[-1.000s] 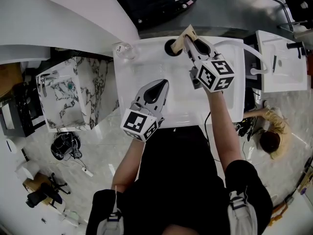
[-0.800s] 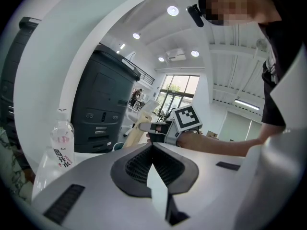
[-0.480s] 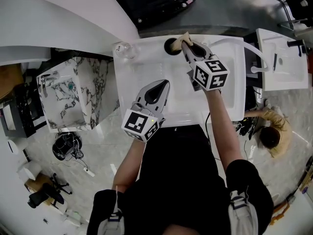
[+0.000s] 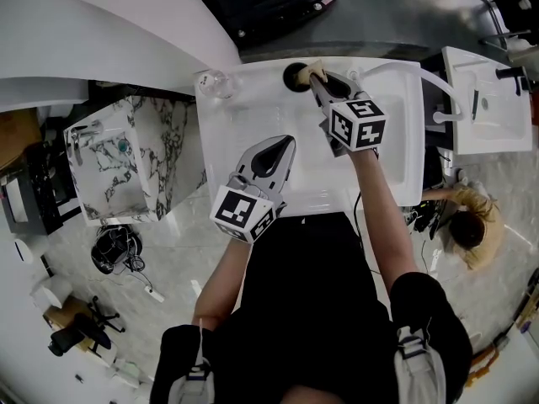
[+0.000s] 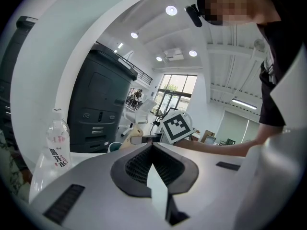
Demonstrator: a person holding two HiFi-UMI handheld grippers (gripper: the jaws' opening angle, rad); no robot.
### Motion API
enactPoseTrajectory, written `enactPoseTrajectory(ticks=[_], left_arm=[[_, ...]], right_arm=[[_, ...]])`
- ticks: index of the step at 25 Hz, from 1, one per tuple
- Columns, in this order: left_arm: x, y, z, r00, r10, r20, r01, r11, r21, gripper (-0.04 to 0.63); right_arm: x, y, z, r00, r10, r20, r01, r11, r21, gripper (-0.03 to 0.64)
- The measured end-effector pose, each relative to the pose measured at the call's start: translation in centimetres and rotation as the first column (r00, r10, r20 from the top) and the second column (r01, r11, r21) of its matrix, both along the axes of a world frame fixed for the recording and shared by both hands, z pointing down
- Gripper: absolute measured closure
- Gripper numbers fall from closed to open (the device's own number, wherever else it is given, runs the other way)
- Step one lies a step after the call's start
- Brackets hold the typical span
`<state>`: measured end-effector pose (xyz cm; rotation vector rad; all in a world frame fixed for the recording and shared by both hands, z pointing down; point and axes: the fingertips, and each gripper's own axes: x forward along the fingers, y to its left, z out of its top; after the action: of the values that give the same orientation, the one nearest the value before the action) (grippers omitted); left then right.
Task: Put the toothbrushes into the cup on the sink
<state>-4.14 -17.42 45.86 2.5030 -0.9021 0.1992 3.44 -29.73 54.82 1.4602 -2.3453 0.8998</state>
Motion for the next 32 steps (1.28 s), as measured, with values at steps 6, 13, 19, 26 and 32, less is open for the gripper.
enactPoseTrajectory(ticks=[6,13,19,26,32], left_arm=[[-0.1,0.3,0.0,1.000,-0.002,0.002,0.002,1.000,-0.004,0.581],[-0.2,0.6,0.0,1.000,0.001,0.001,-0.001,1.000,-0.001,0.581],[-0.3,1.0,-0.2,1.000,0.007,-0.004,-0.007,1.000,0.007,0.581],[-0.7,1.7,-0.8,1.000,0.011,-0.008,-0.011,1.000,0.021,0.581],[-1.2,2.8,-1.7,0.999,0.030,-0.018,-0.030,0.999,0.046,0.581]], right_arm=[[-0.1,0.1,0.3,1.000,0.007,0.007,-0.007,1.000,-0.010,0.561],[0.1,0.5,0.6,0.999,0.024,0.035,-0.023,0.999,-0.025,0.557],[0.3,0.9,0.7,0.998,0.034,0.046,-0.033,0.999,-0.033,0.534],[0.7,1.7,-0.1,0.998,0.055,0.031,-0.054,0.998,-0.022,0.517],[1.1,3.4,-1.1,0.997,0.078,0.013,-0.078,0.997,-0.009,0.517]])
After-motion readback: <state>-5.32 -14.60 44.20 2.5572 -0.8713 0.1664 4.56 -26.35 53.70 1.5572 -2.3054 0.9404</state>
